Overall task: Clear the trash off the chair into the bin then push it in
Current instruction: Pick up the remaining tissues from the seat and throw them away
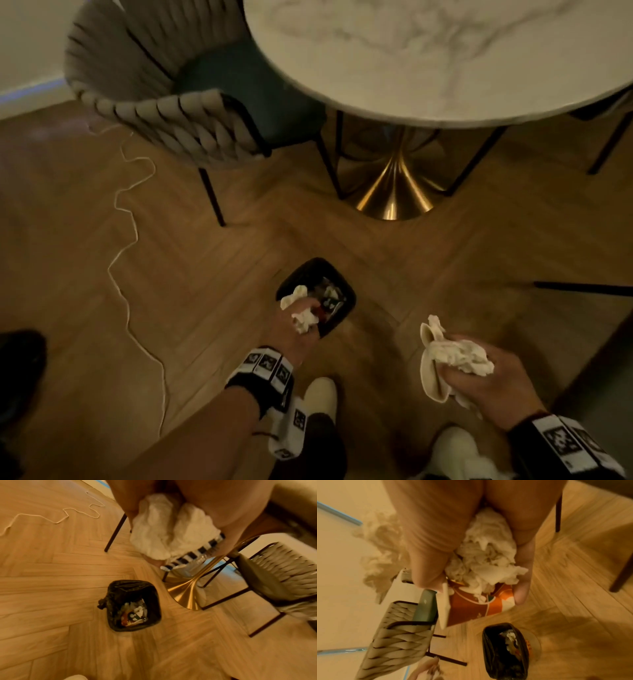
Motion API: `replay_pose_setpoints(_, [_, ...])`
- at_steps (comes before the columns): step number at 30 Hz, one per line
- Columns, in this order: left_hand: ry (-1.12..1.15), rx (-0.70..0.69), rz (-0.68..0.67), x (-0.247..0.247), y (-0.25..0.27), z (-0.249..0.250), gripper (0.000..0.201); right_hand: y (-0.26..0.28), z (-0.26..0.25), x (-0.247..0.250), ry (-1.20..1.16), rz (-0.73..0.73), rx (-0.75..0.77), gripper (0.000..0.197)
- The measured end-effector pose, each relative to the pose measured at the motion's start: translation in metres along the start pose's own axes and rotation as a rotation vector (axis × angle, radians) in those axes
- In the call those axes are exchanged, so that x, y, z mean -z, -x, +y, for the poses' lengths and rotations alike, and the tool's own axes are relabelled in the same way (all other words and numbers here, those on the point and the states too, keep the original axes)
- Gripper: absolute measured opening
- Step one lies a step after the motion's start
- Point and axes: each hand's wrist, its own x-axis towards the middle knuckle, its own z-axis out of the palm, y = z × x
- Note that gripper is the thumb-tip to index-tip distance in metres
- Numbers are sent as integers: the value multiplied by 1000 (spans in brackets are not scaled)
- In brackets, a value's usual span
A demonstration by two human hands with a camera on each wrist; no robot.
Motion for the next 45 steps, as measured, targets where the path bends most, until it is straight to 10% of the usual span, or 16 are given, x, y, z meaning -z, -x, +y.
replay_pose_setpoints(16, [-382, 73, -398, -134, -220, -147, 72, -105, 133, -113, 77, -23, -181, 43])
replay_pose_setpoints(21, [-176, 62, -280, -112, -193, -140, 62, -123, 89, -112, 61, -88, -168, 35])
replay_pose_setpoints(29, [81, 239, -126, -67, -98, -182, 33, -226, 27, -222, 502, -176, 412, 52])
replay_pose_setpoints(40, [188, 319, -37, -61, -60, -236, 22, -299, 73, -308, 954, -326, 82, 109])
replay_pose_setpoints(45, [140, 258, -80, -27, -33, -198, 19, -223, 40, -252, 863, -385, 14, 72])
